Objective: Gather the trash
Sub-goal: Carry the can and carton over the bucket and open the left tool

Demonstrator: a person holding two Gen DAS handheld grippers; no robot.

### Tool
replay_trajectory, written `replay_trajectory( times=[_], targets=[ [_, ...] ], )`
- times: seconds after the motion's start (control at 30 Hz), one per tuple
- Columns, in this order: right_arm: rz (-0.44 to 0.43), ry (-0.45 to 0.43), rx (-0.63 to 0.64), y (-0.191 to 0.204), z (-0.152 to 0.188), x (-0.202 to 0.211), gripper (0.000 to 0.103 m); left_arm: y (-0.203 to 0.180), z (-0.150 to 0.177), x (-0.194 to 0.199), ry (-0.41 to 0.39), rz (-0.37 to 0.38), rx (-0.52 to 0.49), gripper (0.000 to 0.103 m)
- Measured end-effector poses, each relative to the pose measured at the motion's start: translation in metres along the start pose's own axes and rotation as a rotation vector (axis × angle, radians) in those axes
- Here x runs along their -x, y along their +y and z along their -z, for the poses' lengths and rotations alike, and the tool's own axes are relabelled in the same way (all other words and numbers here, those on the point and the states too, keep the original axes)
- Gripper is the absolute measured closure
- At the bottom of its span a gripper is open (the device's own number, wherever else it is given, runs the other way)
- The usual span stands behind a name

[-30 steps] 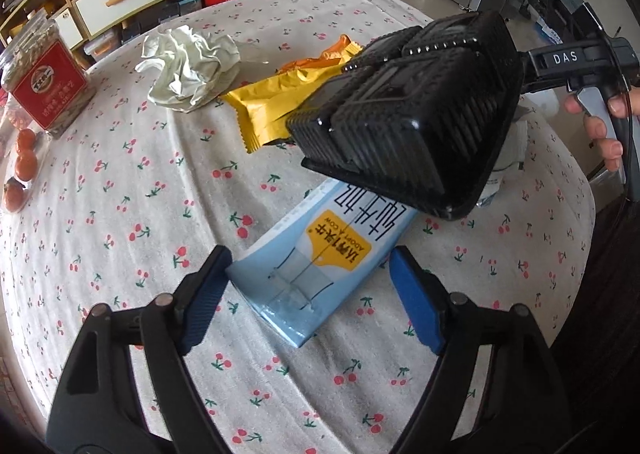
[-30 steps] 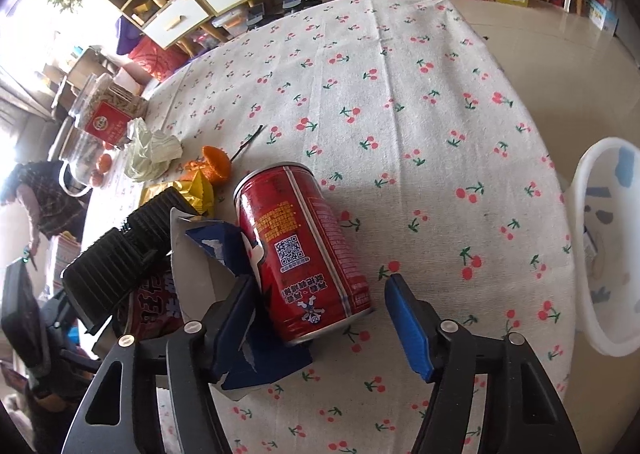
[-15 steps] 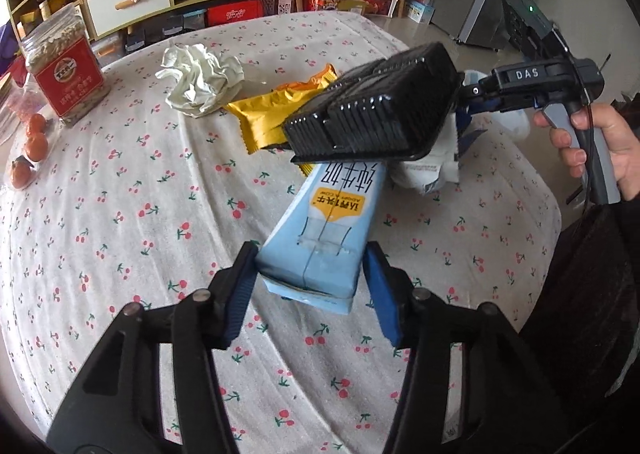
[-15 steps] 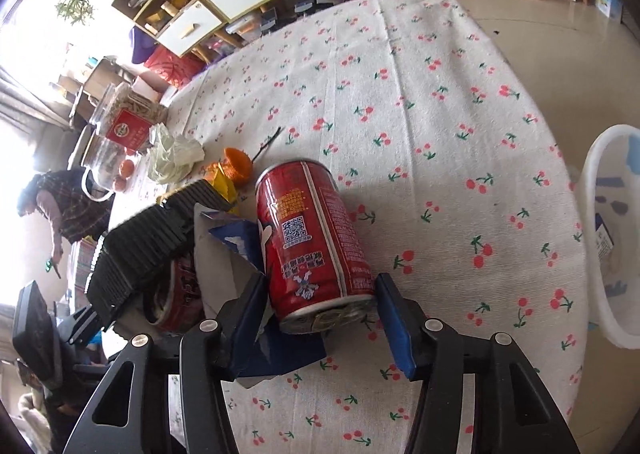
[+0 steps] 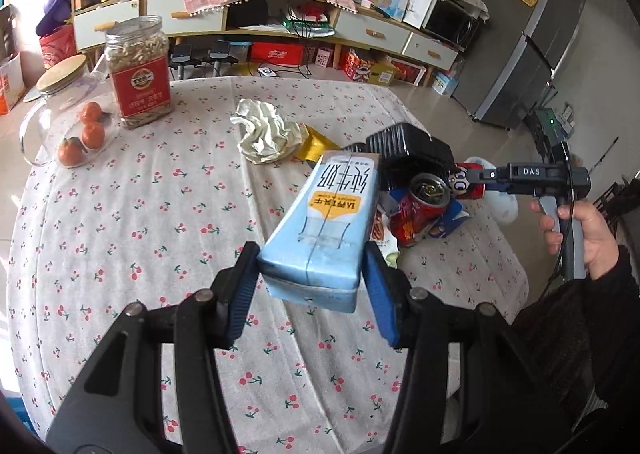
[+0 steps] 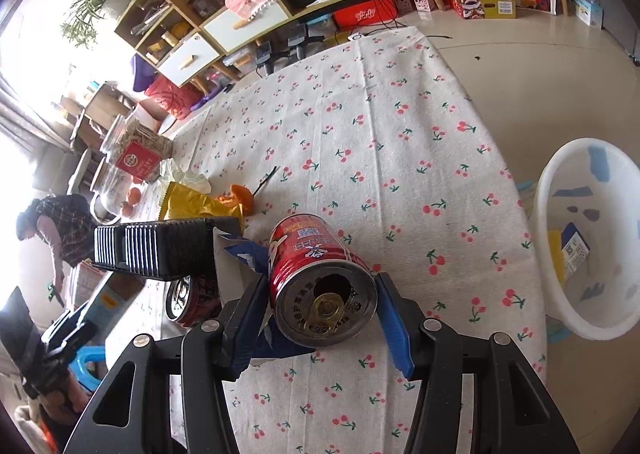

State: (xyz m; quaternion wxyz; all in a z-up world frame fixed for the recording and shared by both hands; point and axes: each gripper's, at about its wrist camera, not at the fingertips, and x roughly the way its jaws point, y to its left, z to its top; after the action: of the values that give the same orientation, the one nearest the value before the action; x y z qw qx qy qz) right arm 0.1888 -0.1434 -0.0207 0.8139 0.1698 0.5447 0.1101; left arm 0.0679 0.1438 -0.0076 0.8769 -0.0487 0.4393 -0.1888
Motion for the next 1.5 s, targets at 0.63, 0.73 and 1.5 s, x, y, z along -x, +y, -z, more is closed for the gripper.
replay_trajectory(
  times=[0.63,0.73,1.5],
  targets=[
    [-0.004,-0.127,-0.079,-0.035,-0.003,0.048,0.048,-0.031,-0.035,-0.016,-0.081,0.030,-0.007,0.050],
    [0.004,-0.144,-0.107,-0.053,0.001,0.058,0.048,-0.047,-0.040,-0.027,-0.067,0.043,-0.031,0.050],
    [0.115,-0.269,-0.336,-0.193,0.054,0.140,0.048,-0.204,-0.071,-0.105,0.026,0.165,-0.236,0.050]
  ],
)
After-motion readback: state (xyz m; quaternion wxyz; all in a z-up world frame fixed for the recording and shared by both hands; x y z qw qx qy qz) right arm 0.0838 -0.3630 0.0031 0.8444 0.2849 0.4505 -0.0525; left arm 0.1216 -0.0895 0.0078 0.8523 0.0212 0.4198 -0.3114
